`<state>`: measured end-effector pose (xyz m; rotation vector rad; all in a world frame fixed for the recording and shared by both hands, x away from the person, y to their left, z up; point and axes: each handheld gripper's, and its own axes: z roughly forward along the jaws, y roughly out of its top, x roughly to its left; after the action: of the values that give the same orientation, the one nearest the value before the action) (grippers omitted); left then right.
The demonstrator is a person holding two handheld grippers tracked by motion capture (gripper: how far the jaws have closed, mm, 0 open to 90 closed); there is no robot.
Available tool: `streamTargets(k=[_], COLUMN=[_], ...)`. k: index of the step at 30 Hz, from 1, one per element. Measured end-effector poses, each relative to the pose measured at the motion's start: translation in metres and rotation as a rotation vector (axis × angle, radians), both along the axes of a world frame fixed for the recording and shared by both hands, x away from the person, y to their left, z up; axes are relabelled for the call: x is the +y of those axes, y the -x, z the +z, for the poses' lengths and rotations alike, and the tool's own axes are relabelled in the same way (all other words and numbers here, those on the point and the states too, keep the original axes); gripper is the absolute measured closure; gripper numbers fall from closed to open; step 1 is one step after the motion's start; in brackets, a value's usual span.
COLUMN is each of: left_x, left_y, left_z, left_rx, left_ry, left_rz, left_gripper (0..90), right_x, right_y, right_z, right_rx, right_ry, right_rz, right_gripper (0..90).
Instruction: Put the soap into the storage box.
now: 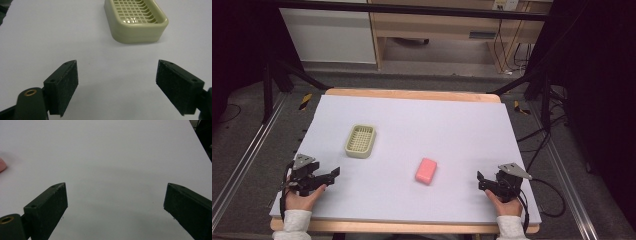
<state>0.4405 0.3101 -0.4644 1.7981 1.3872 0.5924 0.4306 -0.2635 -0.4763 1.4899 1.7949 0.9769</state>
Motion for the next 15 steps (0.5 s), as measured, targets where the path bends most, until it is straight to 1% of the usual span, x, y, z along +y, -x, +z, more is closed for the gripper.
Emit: streamTargets(k=[7, 9, 11, 13, 15], left_x=[-0.01, -0.012, -0.013, -0.016, -0.019], left_y=[0.002, 0.002, 0.003, 0.004, 0.005], left_z=[0.002, 0.003, 0.004, 0.005, 0.006], left_rx=[-0.006, -0.008, -0.008, -0.014, -0.018], left_ry=[0.01, 0.003, 0.0, 0.006, -0.002], left_rz=[-0.029, -0.035, -0.04, -0.038, -0.045], left_gripper=[18.5, 18.7, 19.7, 20.1, 20.6], right_x=[-0.001, -0.001, -0.001, -0.001, -0.001], right_y=[0.001, 0.0, 0.0, 0.001, 0.001], right_z=[0.0, -0.001, 0.0, 0.0, 0.0], right_rx=[0.003, 0.008, 0.003, 0.001, 0.001], right_ry=[-0.015, -0.015, -0.015, -0.016, -0.012], right_rz=[-0.002, 0.0, -0.004, -0.002, -0.005], right_gripper=[5.6, 5.5, 5.3, 5.2, 5.2])
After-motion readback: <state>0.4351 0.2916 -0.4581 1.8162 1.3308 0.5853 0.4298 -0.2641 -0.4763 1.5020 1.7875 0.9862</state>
